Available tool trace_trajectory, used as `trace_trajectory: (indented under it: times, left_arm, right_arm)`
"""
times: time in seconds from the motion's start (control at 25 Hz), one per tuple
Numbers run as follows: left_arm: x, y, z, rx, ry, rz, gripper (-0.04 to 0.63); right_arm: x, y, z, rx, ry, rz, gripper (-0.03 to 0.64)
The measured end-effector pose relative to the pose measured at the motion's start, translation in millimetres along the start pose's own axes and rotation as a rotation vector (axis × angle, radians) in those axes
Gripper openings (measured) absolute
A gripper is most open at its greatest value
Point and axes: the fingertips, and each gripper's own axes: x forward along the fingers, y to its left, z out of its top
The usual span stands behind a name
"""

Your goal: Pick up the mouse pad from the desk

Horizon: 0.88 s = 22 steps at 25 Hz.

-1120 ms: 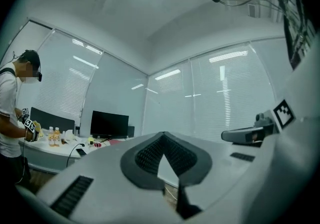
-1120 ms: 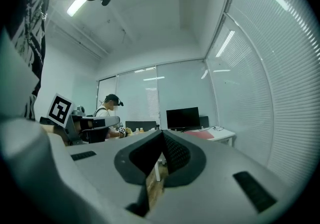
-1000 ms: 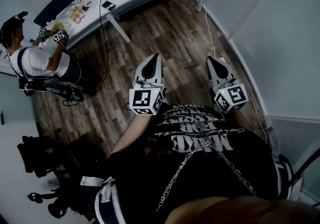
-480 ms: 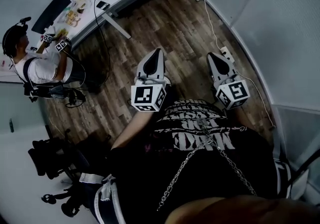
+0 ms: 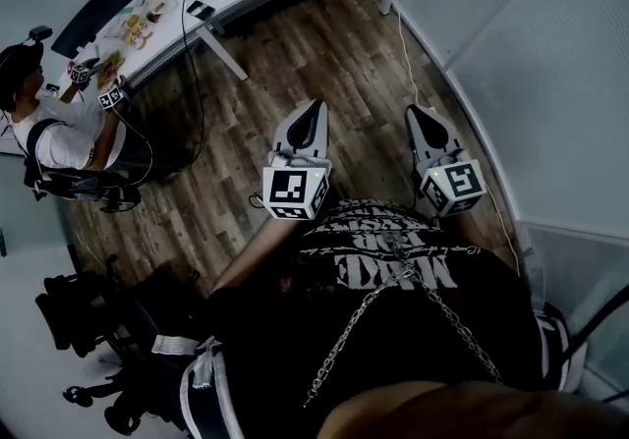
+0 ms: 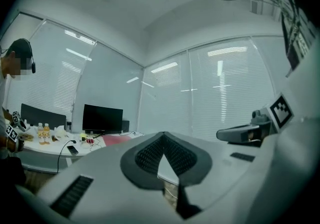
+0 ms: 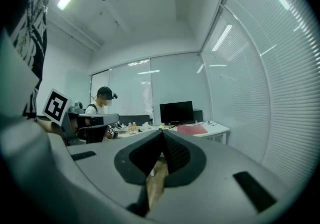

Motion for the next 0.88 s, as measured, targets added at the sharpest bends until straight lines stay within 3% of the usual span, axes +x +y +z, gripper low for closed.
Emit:
trace_trajectory:
  times: [0.24, 0.52, 0.88]
  left_arm:
    - [36, 82, 17, -0.042, 0.003, 0.021, 0.008]
    - [64, 131, 21, -0.055, 0.006, 0.002, 0.008]
    - [92, 236, 33, -0.082, -0.034, 0.053, 0.008]
  right_arm:
    - [89, 17, 29, -0.023, 0.034, 0.039, -0.003]
    - [153, 29, 37, -0.026, 0.058, 0.059, -0.003]
    - [234, 39, 48, -0.042, 0.044, 0.027, -0.003]
